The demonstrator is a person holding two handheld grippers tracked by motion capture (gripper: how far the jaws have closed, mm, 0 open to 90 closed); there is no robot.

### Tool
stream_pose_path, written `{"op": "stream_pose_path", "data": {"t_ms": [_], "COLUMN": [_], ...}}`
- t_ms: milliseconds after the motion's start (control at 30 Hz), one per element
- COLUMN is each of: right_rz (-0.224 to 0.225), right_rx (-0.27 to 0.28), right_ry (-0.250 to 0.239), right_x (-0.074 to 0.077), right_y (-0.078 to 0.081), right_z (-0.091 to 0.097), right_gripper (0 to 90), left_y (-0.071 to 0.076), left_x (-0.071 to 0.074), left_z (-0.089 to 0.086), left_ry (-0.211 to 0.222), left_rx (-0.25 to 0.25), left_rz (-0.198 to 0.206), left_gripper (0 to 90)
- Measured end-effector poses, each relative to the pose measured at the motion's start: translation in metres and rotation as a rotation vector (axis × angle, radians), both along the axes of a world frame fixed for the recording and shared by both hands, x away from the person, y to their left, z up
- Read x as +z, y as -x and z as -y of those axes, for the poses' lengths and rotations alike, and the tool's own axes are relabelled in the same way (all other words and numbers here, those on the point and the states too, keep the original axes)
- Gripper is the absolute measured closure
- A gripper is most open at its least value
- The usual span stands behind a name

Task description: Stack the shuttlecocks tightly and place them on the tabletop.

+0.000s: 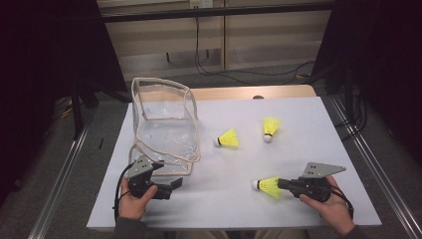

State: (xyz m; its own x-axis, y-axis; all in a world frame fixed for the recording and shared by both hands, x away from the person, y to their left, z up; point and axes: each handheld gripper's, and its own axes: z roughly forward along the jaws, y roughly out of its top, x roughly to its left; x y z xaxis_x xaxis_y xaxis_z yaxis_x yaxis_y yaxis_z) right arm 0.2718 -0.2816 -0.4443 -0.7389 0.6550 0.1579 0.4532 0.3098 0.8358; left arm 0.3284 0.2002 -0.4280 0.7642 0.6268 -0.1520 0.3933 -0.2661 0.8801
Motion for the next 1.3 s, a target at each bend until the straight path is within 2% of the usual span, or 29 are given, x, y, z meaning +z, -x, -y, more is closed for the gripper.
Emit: {"op": "stream_pose_path", "data": {"t_ms": [200, 533, 867, 1133, 1300], "right_rz": [0.015, 0.038, 0.034, 0.038, 0.037], "right_rx": [-0.004, -0.026, -0.028, -0.048, -0.074], "right_ry": [0.015, 0.010, 0.022, 0.005, -0.033], "right_x": [0.002, 0.004, 0.001, 0.003, 0.006], "right_y": [-0.005, -0.013, -0.013, -0.010, -0.007], "right_z": [-0.001, 0.000, -0.001, 0.008, 0.015], "right_gripper": [90.0, 90.0, 90.0, 90.0, 89.2], "left_y": [0.000, 0.000, 0.000, 0.000, 0.000], "left_x": [0.000, 0.000, 0.000, 0.000, 0.000], "left_z": [0.000, 0.000, 0.001, 0.001, 0.001], "left_ry": [0.001, -0.002, -0.005, -0.002, -0.004], "left_rx": [-0.001, 0.001, -0.001, -0.001, 0.001], "left_rz": [-0.003, -0.004, -0.005, -0.004, -0.004], "left_gripper": [3.5, 3.5, 3.5, 3.6, 3.5]}}
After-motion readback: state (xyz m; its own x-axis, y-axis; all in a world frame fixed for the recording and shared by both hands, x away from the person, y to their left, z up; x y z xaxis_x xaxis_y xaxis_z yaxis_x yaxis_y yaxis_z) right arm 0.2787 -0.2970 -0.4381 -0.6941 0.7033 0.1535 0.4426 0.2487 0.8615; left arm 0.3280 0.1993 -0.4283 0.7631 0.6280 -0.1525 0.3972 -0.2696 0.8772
